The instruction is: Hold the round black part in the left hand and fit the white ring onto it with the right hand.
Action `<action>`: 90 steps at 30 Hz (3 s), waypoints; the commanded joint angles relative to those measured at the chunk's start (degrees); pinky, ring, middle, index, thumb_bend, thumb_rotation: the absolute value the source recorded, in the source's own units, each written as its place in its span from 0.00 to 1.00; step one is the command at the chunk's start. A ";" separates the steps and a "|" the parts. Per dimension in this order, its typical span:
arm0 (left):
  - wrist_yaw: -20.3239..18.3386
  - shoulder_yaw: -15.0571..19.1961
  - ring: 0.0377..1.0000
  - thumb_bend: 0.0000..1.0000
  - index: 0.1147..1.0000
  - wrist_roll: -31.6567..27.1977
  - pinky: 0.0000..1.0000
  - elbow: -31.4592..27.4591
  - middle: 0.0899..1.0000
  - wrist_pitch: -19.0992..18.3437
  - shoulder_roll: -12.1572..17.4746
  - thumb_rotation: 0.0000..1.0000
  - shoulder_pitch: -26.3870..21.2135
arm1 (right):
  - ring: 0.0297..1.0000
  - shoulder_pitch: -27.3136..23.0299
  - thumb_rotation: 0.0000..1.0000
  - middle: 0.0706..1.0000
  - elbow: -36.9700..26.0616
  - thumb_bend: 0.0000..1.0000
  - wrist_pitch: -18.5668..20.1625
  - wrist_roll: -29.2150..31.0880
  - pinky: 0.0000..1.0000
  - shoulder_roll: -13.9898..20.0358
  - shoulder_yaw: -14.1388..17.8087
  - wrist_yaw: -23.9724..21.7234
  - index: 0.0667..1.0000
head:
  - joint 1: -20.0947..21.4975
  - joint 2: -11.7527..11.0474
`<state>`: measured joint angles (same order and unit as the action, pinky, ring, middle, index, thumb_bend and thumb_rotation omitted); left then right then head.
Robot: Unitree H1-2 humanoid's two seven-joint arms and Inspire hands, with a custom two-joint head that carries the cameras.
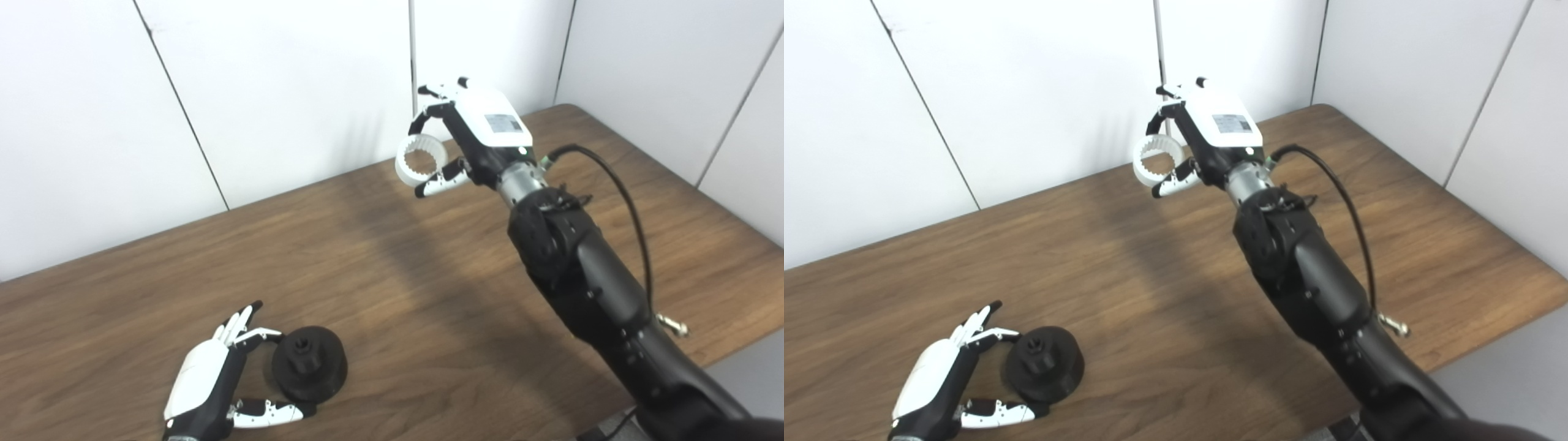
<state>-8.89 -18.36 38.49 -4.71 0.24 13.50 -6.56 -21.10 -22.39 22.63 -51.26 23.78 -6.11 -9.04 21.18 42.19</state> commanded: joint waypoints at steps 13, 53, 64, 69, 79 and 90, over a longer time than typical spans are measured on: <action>0.49 0.25 1.00 0.96 0.59 1.95 1.00 -1.13 1.00 -0.93 0.28 0.31 -1.87 | 0.88 17.91 0.15 0.86 -13.84 0.52 -4.62 -1.86 0.90 -7.09 0.30 2.57 0.46 | -0.91 0.70; 0.21 -3.00 1.00 0.97 0.58 7.53 1.00 -2.75 1.00 -7.42 -5.59 0.30 -3.61 | 0.88 18.73 0.14 0.85 -11.72 0.52 -11.95 3.31 0.96 -11.58 -3.12 -2.16 0.46 | -22.63 3.76; 0.33 -3.57 1.00 0.97 0.58 7.80 1.00 -2.55 1.00 -7.66 -5.59 0.32 -3.47 | 0.88 13.47 0.15 0.85 -7.84 0.52 -11.82 -0.36 0.91 -15.32 -9.08 -4.28 0.46 | -22.21 3.72; 0.71 -3.71 1.00 0.97 0.58 7.80 1.00 -2.50 1.00 -7.44 -5.59 0.32 -3.39 | 0.88 12.22 0.15 0.86 -6.42 0.52 -11.73 -1.38 0.90 -15.84 -10.23 -4.69 0.46 | -22.14 3.91; 0.64 -3.65 1.00 0.97 0.58 7.66 1.00 -3.02 1.00 -7.79 -5.68 0.32 -3.34 | 0.87 11.60 0.15 0.86 -3.92 0.52 -11.96 -1.84 0.88 -15.62 -10.70 -5.23 0.46 | -22.13 4.42; -0.13 -3.74 1.00 0.96 0.58 7.62 1.00 -4.08 1.00 -8.38 -5.70 0.31 -3.23 | 0.86 12.18 0.15 0.85 -0.72 0.52 -13.08 -1.66 0.89 -14.82 -11.16 -4.74 0.46 | -21.97 5.00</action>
<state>-9.40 -22.00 45.30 -6.34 -8.34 7.98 -8.27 -7.50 -23.17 10.86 -52.78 8.88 -17.30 -14.74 -0.79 47.11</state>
